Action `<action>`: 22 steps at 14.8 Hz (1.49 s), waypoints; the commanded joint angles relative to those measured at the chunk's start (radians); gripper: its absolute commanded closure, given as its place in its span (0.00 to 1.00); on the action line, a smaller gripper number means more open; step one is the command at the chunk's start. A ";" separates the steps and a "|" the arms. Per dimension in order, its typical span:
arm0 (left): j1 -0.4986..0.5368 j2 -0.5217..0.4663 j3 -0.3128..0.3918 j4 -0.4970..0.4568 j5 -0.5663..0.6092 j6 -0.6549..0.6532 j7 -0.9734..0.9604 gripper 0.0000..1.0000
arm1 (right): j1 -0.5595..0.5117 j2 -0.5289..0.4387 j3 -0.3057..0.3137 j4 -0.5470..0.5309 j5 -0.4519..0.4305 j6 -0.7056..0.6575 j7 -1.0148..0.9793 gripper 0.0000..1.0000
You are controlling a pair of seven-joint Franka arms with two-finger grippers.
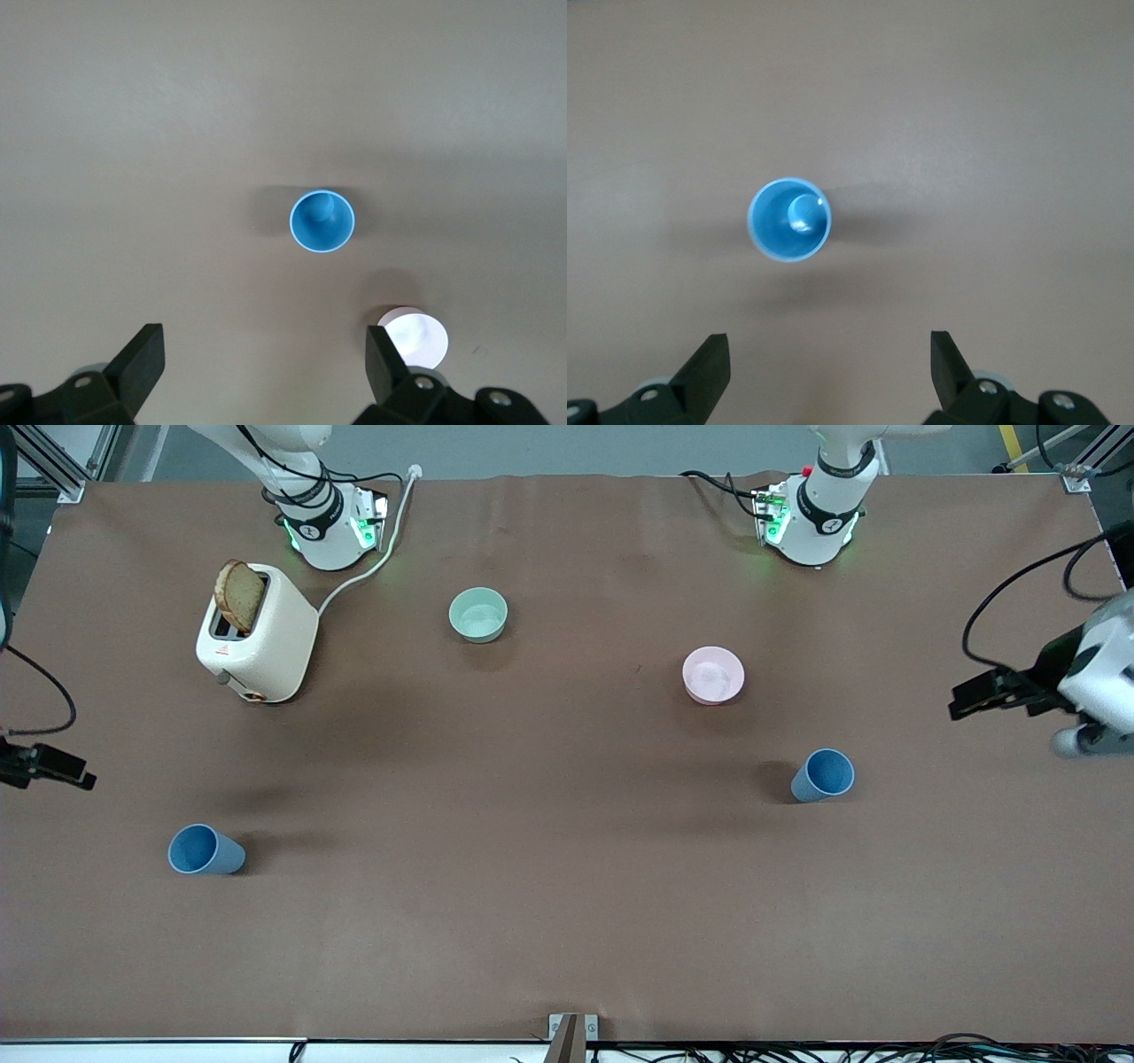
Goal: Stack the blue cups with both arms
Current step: 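Grasp a blue cup with the right gripper while the left gripper grasps another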
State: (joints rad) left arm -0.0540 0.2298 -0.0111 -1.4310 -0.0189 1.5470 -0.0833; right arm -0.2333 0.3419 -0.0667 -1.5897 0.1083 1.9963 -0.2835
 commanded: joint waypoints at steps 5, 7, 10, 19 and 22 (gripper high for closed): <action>-0.017 0.111 -0.009 -0.121 0.003 0.152 0.016 0.00 | -0.024 0.233 0.018 0.014 0.134 0.192 -0.036 0.00; -0.021 0.112 -0.009 -0.213 0.007 0.264 0.016 0.00 | -0.023 0.264 0.019 0.016 0.152 0.206 -0.036 0.03; -0.015 0.118 -0.010 -0.330 0.007 0.408 0.016 0.00 | -0.018 0.310 0.019 0.016 0.208 0.240 -0.037 0.05; -0.012 0.207 -0.023 -0.407 0.005 0.516 0.014 0.00 | 0.003 0.355 0.019 0.027 0.232 0.271 -0.023 0.78; -0.006 0.238 -0.023 -0.404 0.005 0.522 0.014 0.00 | 0.002 0.350 0.019 0.028 0.238 0.271 -0.026 0.97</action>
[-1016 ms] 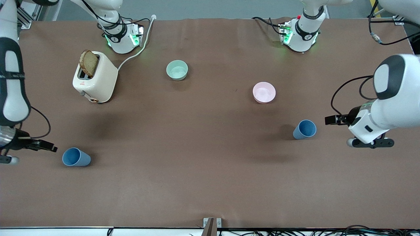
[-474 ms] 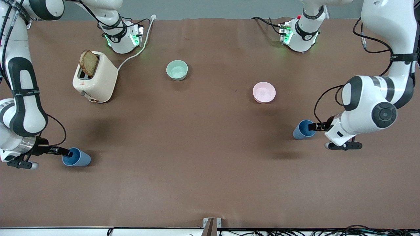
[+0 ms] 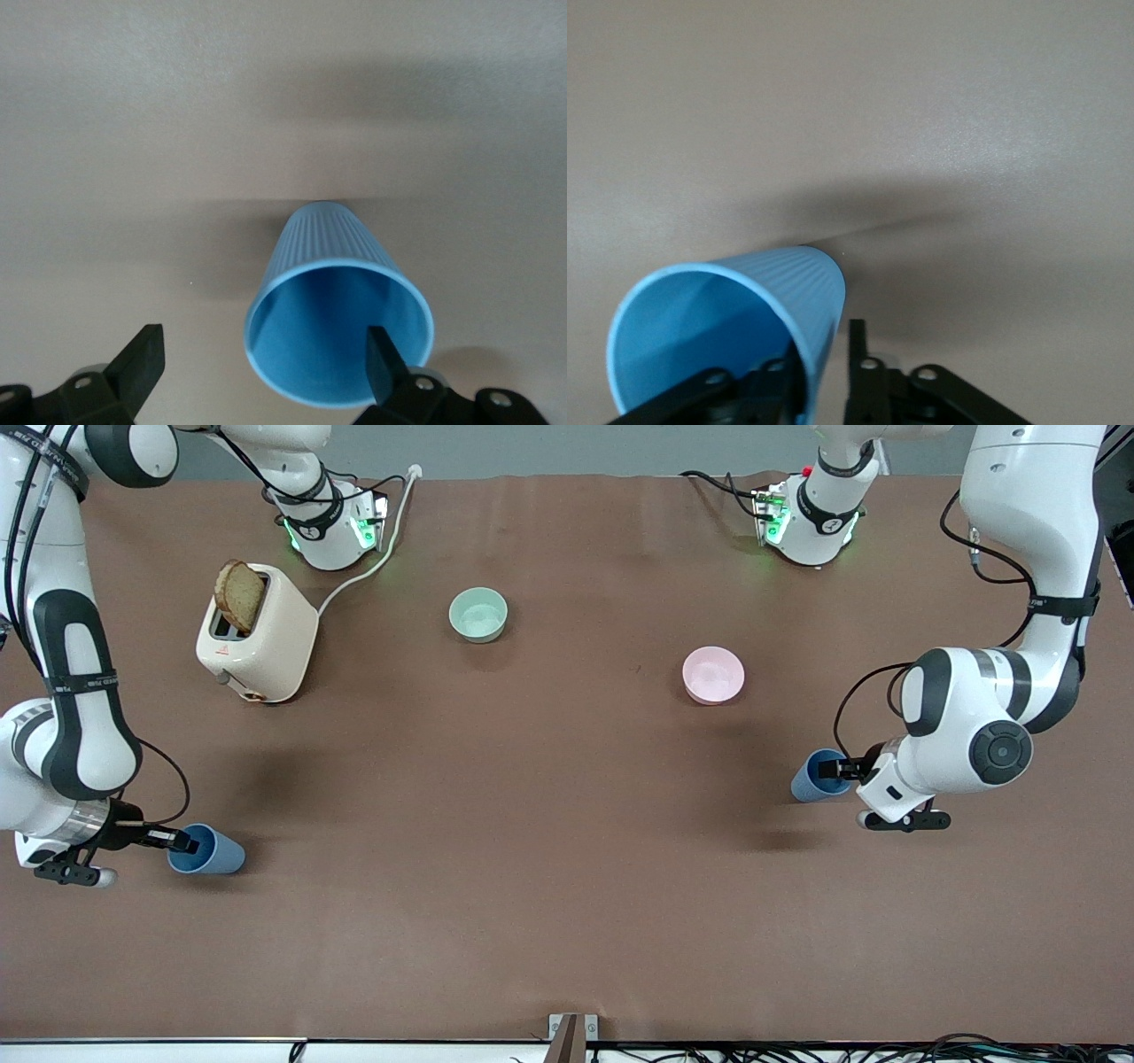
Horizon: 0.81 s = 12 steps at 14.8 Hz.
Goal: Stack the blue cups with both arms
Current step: 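Lift the cup with the right gripper while the left gripper holds its cup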
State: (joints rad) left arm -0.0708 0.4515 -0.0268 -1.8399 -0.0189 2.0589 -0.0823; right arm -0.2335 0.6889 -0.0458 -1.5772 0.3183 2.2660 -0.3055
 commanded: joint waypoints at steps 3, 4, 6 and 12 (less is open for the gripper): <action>0.008 0.027 -0.007 0.007 0.005 0.001 0.015 0.05 | 0.008 -0.009 -0.003 0.026 0.025 -0.006 -0.003 0.98; 0.005 0.027 -0.007 0.007 0.007 0.000 0.015 0.10 | 0.008 -0.020 -0.003 0.026 0.024 -0.011 -0.003 0.98; 0.003 0.027 -0.007 0.010 0.008 -0.003 0.015 0.37 | 0.008 -0.052 -0.005 0.017 0.018 -0.014 -0.003 0.98; 0.002 0.027 -0.007 0.018 0.007 -0.006 -0.001 0.95 | 0.063 -0.316 -0.008 -0.003 -0.201 -0.218 0.097 0.98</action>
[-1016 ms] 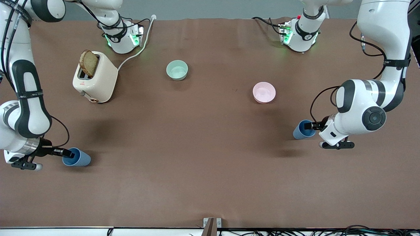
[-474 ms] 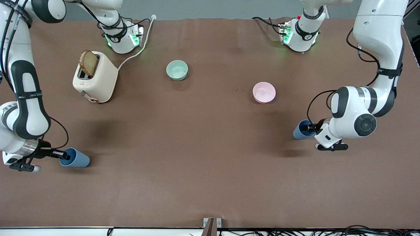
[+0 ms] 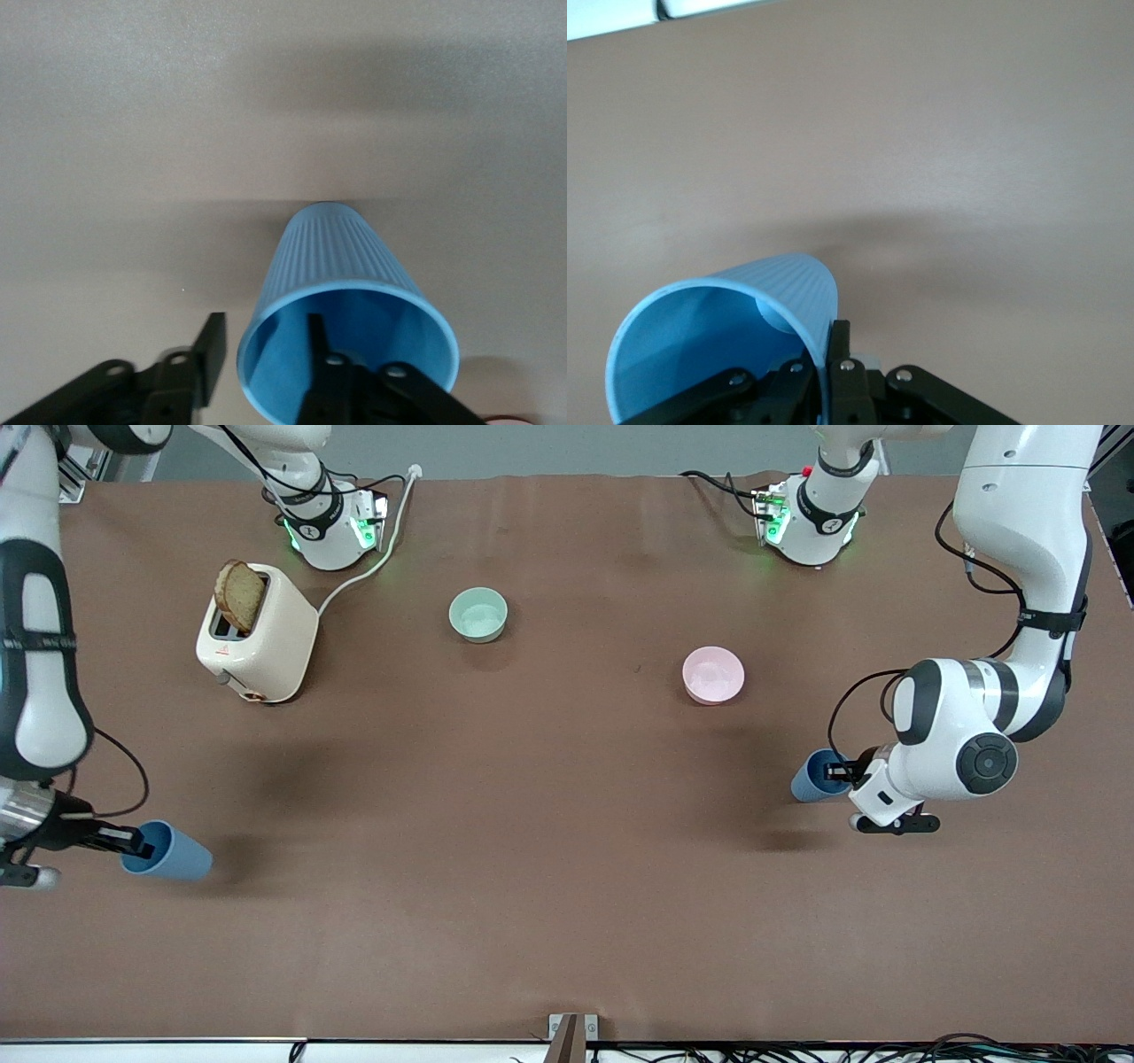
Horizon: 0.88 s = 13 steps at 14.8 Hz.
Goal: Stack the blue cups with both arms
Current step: 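Lift the cup with the right gripper while the left gripper holds its cup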
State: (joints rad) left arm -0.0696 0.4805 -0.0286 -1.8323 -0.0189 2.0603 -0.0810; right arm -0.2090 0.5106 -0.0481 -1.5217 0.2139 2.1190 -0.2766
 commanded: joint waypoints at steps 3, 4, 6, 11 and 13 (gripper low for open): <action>-0.003 -0.006 -0.005 0.021 0.008 -0.008 0.007 0.99 | 0.074 -0.272 -0.006 -0.072 -0.151 -0.209 0.108 0.98; 0.001 -0.010 -0.005 0.033 0.008 -0.020 0.007 0.99 | 0.086 -0.318 -0.006 -0.074 -0.162 -0.262 0.126 0.98; -0.001 -0.029 -0.007 0.102 0.008 -0.101 0.004 0.99 | 0.097 -0.407 -0.003 -0.086 -0.186 -0.365 0.152 0.98; -0.018 -0.008 -0.124 0.376 -0.001 -0.289 0.000 1.00 | 0.149 -0.537 0.004 -0.106 -0.214 -0.507 0.227 0.98; -0.053 0.022 -0.189 0.409 -0.003 -0.287 0.000 1.00 | 0.169 -0.538 0.004 -0.100 -0.228 -0.514 0.269 0.98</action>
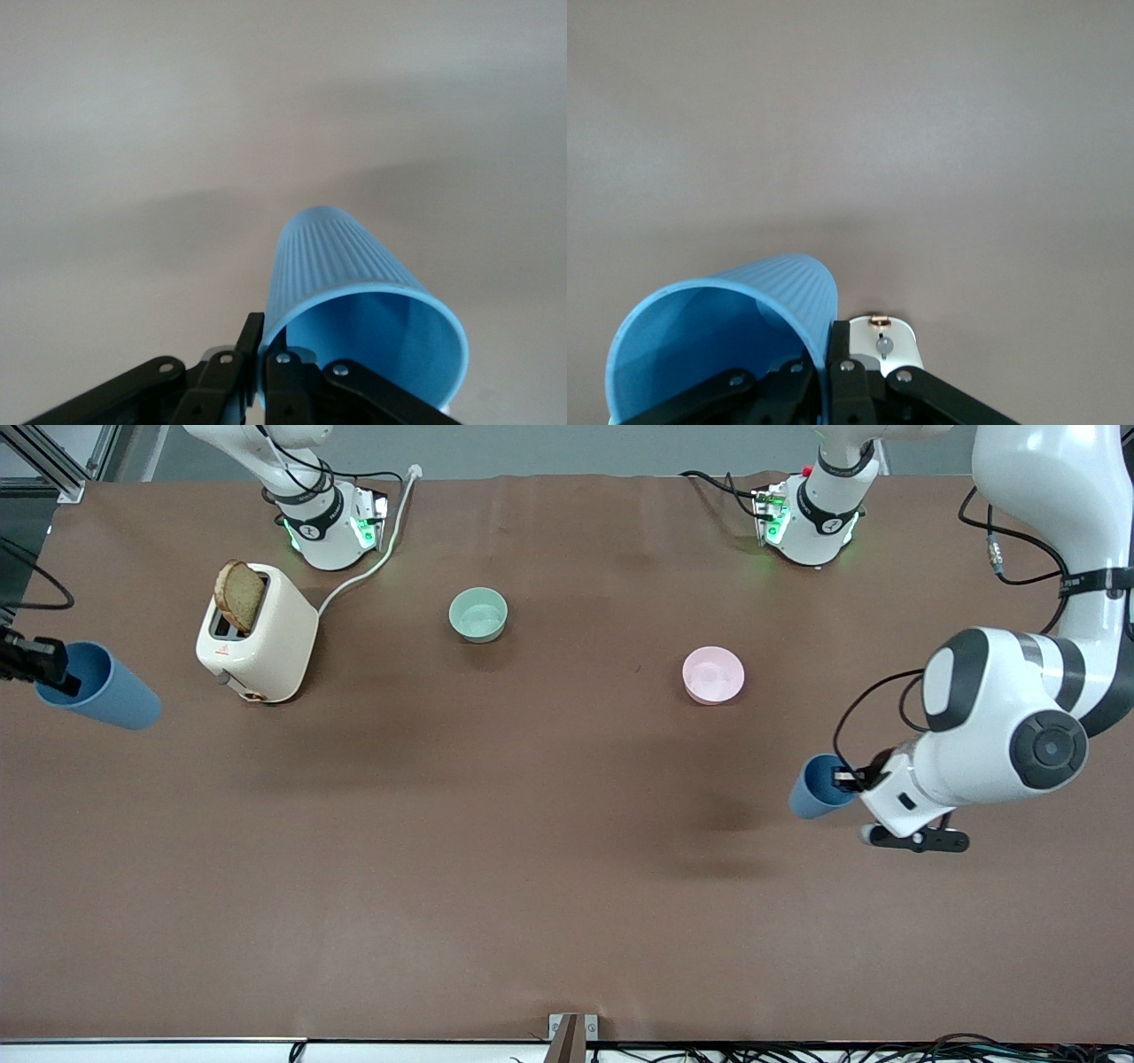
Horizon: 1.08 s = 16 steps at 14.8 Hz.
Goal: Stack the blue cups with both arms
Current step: 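Carry the blue cup to the table center with the left gripper and release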
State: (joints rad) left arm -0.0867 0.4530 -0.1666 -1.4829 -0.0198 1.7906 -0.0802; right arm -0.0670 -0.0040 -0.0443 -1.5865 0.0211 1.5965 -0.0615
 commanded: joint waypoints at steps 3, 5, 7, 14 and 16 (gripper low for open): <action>-0.161 0.131 -0.080 0.128 -0.002 0.001 -0.004 0.99 | 0.032 -0.016 0.001 -0.017 -0.035 0.010 0.058 0.98; -0.241 0.188 -0.079 0.167 -0.002 0.025 -0.009 0.99 | 0.032 -0.013 0.001 -0.003 -0.030 0.008 0.060 0.98; -0.287 0.223 -0.079 0.165 -0.002 0.087 -0.007 0.98 | 0.026 -0.010 0.001 0.016 -0.021 0.008 0.054 0.98; -0.454 0.295 -0.077 0.162 0.000 0.202 -0.016 1.00 | 0.018 -0.002 -0.002 0.023 -0.021 0.008 0.045 0.97; -0.479 0.315 -0.076 0.161 0.003 0.228 -0.016 1.00 | 0.018 -0.002 -0.003 0.020 -0.020 0.006 0.045 0.97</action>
State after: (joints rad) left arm -0.5403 0.7363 -0.2487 -1.3472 -0.0206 1.9993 -0.0960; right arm -0.0425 -0.0075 -0.0515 -1.5725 0.0114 1.6051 -0.0228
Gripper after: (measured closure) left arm 0.947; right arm 0.965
